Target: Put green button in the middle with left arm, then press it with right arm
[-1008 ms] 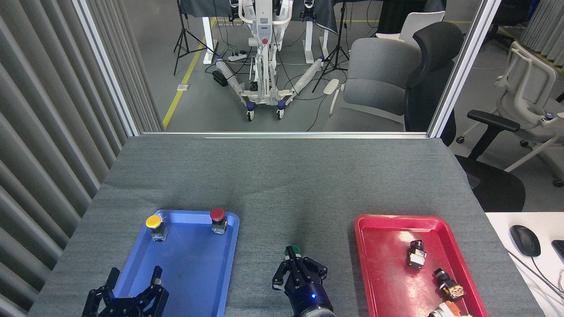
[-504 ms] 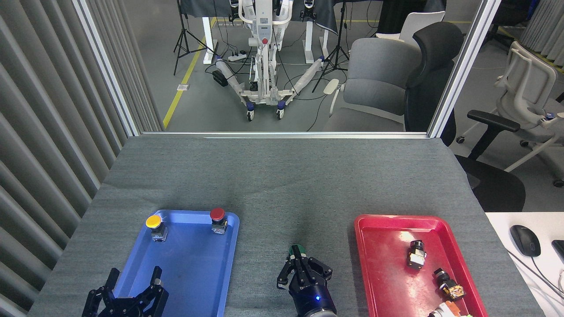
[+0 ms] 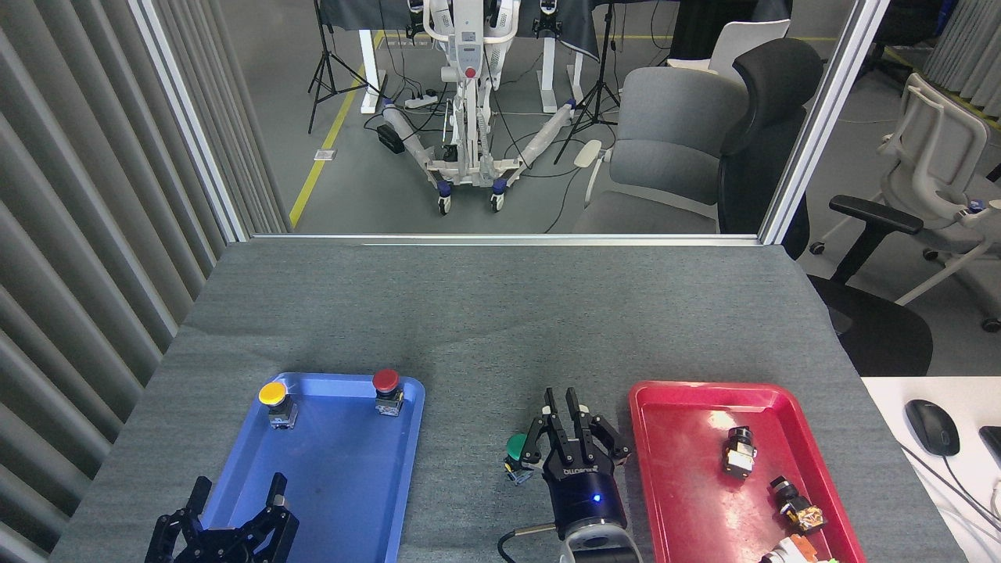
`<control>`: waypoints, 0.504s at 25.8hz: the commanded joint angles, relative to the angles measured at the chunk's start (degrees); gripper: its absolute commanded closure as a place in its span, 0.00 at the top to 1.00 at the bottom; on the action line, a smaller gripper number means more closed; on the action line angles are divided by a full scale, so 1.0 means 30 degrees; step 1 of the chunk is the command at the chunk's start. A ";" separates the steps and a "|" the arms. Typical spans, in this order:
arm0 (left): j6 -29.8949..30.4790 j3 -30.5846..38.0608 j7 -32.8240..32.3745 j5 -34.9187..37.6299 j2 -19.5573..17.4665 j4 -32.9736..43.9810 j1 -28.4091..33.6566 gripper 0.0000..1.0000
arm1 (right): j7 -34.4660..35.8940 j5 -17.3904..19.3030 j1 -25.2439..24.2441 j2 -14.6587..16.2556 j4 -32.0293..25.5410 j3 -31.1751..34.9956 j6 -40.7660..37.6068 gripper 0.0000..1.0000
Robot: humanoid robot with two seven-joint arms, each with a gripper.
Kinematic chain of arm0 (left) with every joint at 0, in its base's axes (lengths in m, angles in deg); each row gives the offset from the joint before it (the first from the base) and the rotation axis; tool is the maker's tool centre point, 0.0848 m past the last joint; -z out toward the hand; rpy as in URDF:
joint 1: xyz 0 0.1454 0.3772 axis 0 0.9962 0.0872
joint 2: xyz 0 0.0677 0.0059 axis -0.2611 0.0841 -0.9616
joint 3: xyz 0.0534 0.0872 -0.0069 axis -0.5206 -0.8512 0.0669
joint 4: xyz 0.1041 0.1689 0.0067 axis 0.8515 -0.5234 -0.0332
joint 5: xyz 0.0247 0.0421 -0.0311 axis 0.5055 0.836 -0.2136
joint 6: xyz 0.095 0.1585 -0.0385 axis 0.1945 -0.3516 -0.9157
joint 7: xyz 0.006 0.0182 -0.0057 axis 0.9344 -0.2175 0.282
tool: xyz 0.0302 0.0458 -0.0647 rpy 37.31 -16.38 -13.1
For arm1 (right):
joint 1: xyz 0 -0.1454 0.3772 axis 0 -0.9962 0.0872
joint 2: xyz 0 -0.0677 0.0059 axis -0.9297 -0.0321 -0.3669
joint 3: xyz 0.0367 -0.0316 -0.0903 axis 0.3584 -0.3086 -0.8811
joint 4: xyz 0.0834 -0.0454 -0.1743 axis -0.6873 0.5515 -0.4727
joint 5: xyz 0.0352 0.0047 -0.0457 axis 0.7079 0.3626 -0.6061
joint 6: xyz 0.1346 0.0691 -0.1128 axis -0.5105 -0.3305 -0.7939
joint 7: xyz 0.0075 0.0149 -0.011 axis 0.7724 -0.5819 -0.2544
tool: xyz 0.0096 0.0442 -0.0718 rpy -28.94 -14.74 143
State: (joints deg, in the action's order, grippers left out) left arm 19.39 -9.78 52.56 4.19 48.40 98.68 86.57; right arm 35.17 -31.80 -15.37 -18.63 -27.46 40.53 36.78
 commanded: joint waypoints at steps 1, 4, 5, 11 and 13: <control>-0.0002 0.0000 0.0001 -0.0016 0.0000 -0.0002 0.0026 1.00 | -0.0048 0.0000 -0.1026 0.0126 -0.1214 0.2362 -0.1543 0.99; -0.0002 0.0000 0.0001 0.0014 0.0000 -0.0002 0.0026 1.00 | -0.0048 0.0000 -0.2110 0.0302 -0.2005 0.3914 -0.2627 0.99; -0.0002 0.0000 0.0001 -0.0016 0.0000 -0.0002 0.0026 1.00 | -0.0048 0.0000 -0.2373 0.0389 -0.2151 0.4266 -0.2656 0.99; -0.0002 0.0000 0.0001 -0.0016 0.0000 -0.0002 0.0026 1.00 | -0.0341 0.0088 -0.3868 0.1415 -0.4290 0.4910 -0.2656 0.99; -0.0002 0.0000 0.0001 -0.0016 0.0000 -0.0002 0.0026 1.00 | -0.0370 0.0118 -0.4307 0.1649 -0.4788 0.4910 -0.2656 0.99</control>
State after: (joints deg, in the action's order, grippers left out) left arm 19.38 -9.78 52.56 4.15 48.40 98.68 86.64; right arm 34.31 -31.58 -26.17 -14.88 -39.15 54.94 28.80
